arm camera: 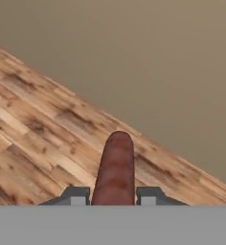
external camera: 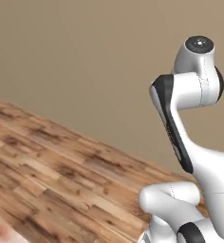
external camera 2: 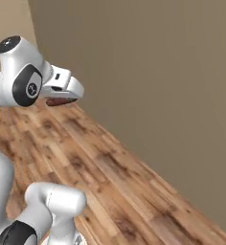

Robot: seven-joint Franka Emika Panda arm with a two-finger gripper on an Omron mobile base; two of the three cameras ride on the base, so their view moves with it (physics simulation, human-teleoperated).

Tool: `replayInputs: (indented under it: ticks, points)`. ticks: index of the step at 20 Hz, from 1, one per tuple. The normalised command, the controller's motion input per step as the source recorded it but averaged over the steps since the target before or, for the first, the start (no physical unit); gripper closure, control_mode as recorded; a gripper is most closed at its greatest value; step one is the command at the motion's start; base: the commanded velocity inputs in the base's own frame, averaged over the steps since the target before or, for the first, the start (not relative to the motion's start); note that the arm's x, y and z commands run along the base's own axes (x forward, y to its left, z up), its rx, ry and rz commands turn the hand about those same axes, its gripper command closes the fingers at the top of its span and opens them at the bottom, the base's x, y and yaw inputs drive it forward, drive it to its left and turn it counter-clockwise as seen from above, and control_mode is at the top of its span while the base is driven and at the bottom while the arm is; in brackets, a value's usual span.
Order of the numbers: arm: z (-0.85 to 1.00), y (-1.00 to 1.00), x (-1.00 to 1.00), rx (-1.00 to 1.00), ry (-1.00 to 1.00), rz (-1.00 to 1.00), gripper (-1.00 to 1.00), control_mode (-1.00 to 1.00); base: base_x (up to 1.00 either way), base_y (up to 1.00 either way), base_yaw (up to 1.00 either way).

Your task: Move the hot dog bun to the plate on the dining table and place the condiment next to that plate. Then navigate to the fridge and take the sausage and place it on the plate as well.

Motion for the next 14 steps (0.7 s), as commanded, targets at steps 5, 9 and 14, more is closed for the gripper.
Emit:
replayInputs:
  ticks: [5,9,14]
  points:
    - [0.00,0.00,0.00,0.00,0.00,0.00,1.00,1.00,0.72,0.00,0.81]
    - [0.00,0.00,0.00,0.00,0.00,0.00,1.00,1.00,0.67,-0.22,0.73]
    - [0.00,0.00,0.00,0.00,0.00,0.00,1.00,1.00,0.64,-0.74,0.54]
